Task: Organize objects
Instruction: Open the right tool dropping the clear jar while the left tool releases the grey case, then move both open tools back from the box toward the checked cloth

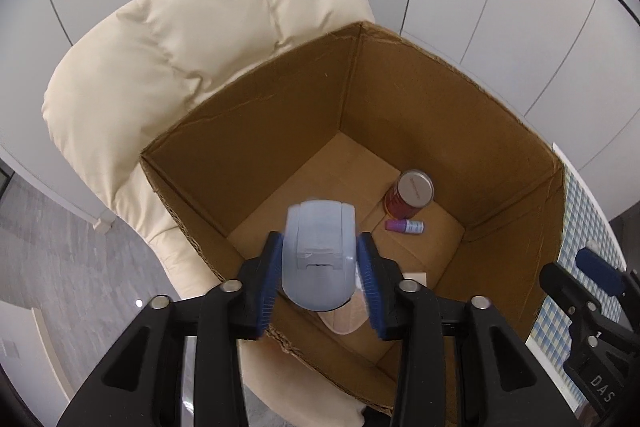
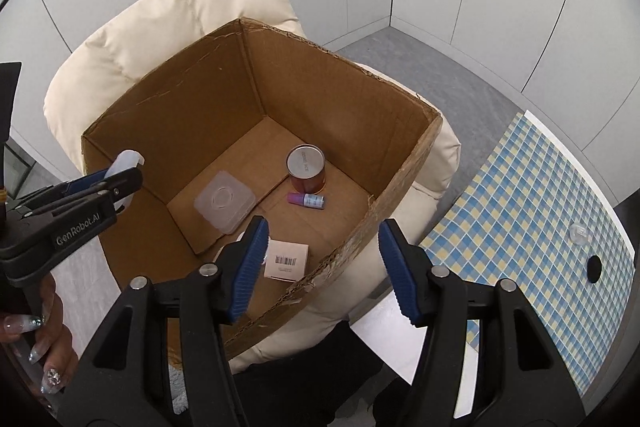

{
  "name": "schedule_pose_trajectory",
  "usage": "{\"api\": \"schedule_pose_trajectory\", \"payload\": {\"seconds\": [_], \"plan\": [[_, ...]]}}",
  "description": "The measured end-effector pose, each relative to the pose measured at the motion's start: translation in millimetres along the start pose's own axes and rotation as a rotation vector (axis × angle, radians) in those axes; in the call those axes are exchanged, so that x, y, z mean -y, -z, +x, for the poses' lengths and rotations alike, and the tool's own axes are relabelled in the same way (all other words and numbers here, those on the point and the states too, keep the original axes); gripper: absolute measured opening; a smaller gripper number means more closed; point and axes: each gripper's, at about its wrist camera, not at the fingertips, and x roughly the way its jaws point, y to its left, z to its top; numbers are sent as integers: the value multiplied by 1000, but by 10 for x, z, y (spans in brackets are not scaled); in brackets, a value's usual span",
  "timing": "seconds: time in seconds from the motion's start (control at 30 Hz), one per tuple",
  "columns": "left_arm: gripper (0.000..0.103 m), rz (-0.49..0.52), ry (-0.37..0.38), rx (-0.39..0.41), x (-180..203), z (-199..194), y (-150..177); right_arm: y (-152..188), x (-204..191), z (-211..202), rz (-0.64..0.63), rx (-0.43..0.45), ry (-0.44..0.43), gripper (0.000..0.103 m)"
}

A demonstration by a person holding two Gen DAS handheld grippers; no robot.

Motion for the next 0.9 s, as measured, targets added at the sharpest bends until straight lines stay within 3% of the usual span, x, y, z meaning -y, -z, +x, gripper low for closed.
{"api": "schedule_pose_trajectory", "payload": {"seconds": [0.07,0.1,0.27,0.9], "plan": [[83,-6,0,-6,2,3,6,2,13,-1,9,1,-11,72],[89,-10,4,2,-2,-15,7,2,25,-10,15,3,-14,77],[93,3,-28,29,8,-84,7,-1,125,-77,40,23,-8,84],[93,17,-1,8,41,-86,37,37,312,-171,93,21,0,84]]}}
